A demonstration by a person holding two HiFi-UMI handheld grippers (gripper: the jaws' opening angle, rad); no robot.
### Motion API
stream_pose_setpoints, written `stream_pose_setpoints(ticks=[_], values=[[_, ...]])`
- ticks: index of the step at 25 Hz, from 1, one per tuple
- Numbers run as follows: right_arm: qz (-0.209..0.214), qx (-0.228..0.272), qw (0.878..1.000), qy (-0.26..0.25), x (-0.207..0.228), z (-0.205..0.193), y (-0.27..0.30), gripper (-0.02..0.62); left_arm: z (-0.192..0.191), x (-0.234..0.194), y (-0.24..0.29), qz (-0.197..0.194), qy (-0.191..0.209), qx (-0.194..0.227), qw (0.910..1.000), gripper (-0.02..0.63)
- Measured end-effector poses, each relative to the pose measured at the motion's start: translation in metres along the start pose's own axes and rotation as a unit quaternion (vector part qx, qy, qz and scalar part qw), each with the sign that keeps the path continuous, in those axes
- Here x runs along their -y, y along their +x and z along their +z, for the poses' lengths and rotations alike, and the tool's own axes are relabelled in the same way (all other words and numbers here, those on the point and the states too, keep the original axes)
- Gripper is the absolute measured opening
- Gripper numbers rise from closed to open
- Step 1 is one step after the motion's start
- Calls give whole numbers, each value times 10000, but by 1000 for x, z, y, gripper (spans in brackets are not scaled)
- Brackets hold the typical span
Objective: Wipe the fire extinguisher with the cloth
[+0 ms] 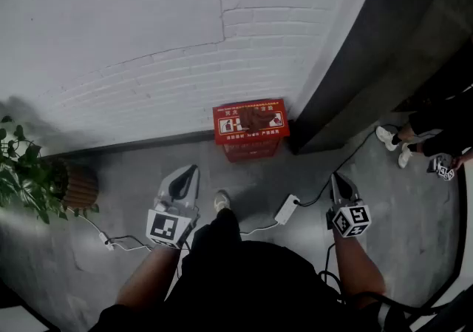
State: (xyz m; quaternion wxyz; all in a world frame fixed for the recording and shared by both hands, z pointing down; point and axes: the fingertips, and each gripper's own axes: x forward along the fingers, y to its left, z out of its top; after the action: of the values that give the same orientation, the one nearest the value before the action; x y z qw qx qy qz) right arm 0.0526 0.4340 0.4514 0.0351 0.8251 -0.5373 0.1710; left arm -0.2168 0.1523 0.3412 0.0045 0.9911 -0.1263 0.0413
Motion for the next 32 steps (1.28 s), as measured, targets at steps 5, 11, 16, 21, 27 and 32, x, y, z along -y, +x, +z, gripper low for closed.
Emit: stream_pose_setpoints(ticks=[5,11,16,21,27,32], values=[[-6,-103,9986,-511,-5,55,95,4,22,-65,74,-354,539,13,9979,0],[-26,-293,9970,-711,-6,94,173,3,29,-131,141,-77,40,-59,9999,0],[656,-407,9919,-1011,-26,107,239,3,34,-161,161,300,24,-130,9995,0],[1448,-783,9804,-1082,-48,94,296,2,27,-202,154,1236,-55,-326,9918,0],[1921,-1461,9597,-1441,-66,53,339,2,56,-240,139,1983,-501,42,9788,0],[2072,-2392,9344,-1634,-64,-14,372,2,60,-259,124,2313,-677,-13,9705,0]])
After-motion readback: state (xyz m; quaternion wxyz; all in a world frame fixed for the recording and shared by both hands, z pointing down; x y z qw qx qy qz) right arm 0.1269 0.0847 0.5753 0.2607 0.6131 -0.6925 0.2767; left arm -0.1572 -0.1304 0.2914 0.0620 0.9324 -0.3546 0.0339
